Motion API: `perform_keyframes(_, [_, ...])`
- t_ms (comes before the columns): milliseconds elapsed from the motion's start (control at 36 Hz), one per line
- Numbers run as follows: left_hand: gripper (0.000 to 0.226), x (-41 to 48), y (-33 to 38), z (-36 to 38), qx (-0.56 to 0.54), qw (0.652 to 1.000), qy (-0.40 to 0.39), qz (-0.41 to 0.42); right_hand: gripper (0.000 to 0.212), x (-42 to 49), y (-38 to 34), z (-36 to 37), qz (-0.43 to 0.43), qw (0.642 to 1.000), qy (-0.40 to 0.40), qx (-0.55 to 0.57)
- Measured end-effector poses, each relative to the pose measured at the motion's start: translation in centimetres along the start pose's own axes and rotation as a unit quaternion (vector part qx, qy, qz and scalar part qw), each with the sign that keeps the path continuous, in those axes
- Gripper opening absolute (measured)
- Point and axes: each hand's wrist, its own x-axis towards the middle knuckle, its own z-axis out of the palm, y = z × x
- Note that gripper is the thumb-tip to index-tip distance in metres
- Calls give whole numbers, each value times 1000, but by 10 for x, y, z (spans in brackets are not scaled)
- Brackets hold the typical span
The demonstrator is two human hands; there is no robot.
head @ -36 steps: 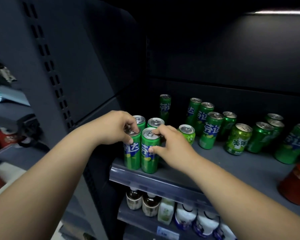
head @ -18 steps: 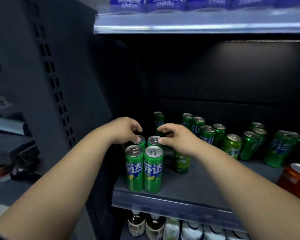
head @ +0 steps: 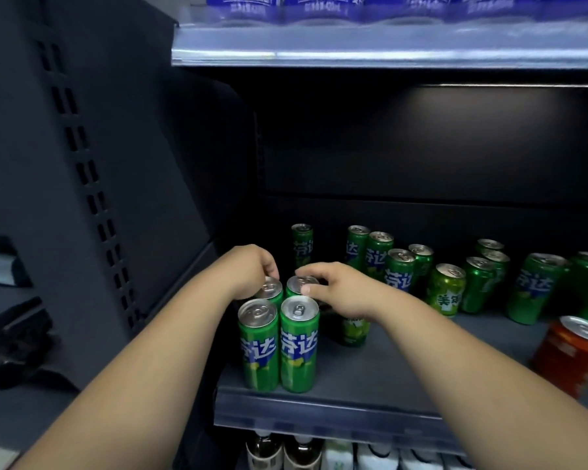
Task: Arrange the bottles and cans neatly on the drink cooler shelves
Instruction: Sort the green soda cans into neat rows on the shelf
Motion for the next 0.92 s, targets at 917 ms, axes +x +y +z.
perform_keyframes(917, [12,8,50,-15,12,998,52,26,49,-37,40,-68,-25,998,48,18])
